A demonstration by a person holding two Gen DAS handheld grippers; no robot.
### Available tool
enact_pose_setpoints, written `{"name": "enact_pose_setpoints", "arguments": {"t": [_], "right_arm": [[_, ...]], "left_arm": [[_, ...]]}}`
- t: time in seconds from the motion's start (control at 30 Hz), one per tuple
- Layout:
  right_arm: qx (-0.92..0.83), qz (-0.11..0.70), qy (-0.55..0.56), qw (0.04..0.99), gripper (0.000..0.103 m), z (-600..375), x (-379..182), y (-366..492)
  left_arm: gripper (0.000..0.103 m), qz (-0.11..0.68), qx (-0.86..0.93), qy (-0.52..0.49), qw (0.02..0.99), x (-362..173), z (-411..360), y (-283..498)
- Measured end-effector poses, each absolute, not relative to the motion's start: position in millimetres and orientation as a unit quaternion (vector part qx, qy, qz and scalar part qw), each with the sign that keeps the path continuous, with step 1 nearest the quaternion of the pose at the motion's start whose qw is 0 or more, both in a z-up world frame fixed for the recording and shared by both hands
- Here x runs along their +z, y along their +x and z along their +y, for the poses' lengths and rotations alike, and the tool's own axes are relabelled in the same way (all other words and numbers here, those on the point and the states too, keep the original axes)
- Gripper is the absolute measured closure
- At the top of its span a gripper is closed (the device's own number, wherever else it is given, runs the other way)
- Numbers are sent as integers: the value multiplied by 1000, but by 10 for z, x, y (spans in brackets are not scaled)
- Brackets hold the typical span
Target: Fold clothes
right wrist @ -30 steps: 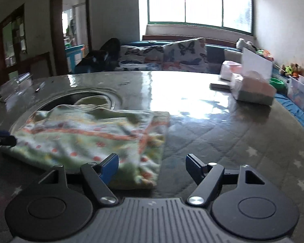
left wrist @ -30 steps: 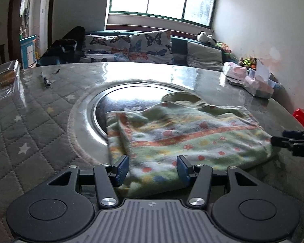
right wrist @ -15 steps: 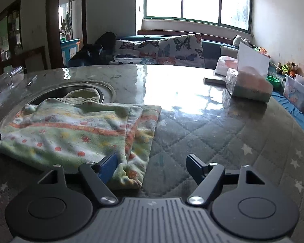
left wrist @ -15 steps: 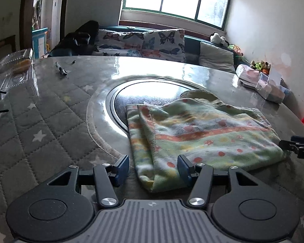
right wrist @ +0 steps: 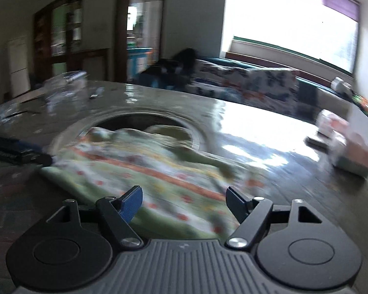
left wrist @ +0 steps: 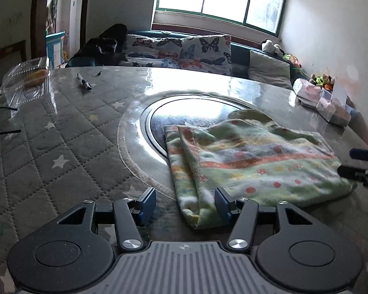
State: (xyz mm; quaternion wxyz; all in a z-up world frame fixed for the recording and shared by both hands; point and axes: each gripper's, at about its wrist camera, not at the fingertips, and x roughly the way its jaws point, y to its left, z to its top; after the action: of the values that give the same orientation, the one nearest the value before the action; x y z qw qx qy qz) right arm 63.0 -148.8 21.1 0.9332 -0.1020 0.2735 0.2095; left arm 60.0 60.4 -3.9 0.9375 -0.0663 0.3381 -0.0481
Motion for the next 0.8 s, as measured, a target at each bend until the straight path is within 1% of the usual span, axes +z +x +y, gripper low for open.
{"name": "enact_pose_setpoints", "arguments": {"t": [0.1,0.2,0.27,0.43,0.5,0.53,0.57,0.8], "right_arm": [[246,269,-120,923,27,-1260,249,621],[281,265,-143,911,28,-1013,259,597],[308,264,-158,900,32,-830,250,564],[366,256,-206,871,36,-365,197,502],[382,256,-220,861,41,-194,160,503],[388,258,-225,856,46,-113,138,512],[394,260,-228,851,47,-39,117,524],[415,273,-262,827,49,260,-30,552]], "left_arm": [[47,340,-42,-71,937,-26,648,609],[47,345,-31,-97,933,-1,772,640],[47,348,-24,-117,930,12,854,659],[45,350,-20,-156,924,42,974,693],[44,349,-21,-171,921,52,1011,704],[43,349,-24,-179,920,55,1024,712],[43,349,-27,-187,918,55,1033,719],[41,361,-50,-245,898,11,1094,813]]}}
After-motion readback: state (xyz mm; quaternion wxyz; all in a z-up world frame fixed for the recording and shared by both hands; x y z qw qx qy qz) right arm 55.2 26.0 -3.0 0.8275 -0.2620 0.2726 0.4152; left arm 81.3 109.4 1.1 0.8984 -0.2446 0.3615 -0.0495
